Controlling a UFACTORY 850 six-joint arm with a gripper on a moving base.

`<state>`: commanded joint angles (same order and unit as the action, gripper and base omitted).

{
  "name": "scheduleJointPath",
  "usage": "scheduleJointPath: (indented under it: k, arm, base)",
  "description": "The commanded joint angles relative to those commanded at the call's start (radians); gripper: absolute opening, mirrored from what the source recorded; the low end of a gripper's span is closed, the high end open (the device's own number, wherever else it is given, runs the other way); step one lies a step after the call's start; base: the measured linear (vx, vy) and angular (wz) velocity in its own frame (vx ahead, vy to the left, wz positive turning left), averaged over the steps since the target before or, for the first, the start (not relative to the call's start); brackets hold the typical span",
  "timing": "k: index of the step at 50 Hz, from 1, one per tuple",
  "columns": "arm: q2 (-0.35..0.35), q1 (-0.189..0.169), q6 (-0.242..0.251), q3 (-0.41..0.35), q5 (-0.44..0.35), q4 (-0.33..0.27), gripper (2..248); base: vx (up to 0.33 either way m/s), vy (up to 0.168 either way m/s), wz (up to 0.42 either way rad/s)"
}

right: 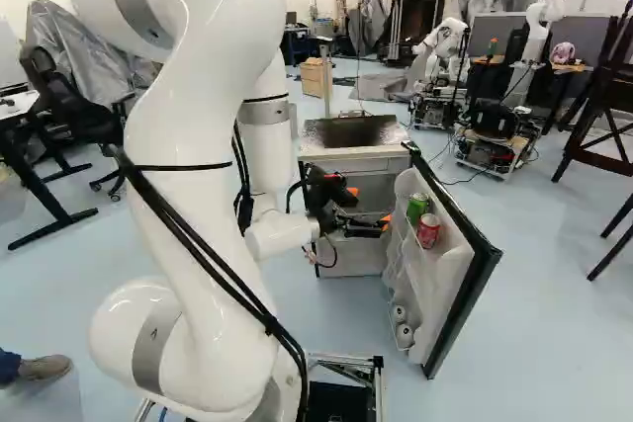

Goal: Grab a drink from the fridge

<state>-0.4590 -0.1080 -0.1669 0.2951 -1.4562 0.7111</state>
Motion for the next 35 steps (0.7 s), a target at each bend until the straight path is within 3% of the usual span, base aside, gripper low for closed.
scheduleJointPath:
  k: [35]
  arm:
    - [-0.138,0.001,0.0,0.047,-0.022,0.125,247]
  base:
    - [0.0,0.0,0.0]
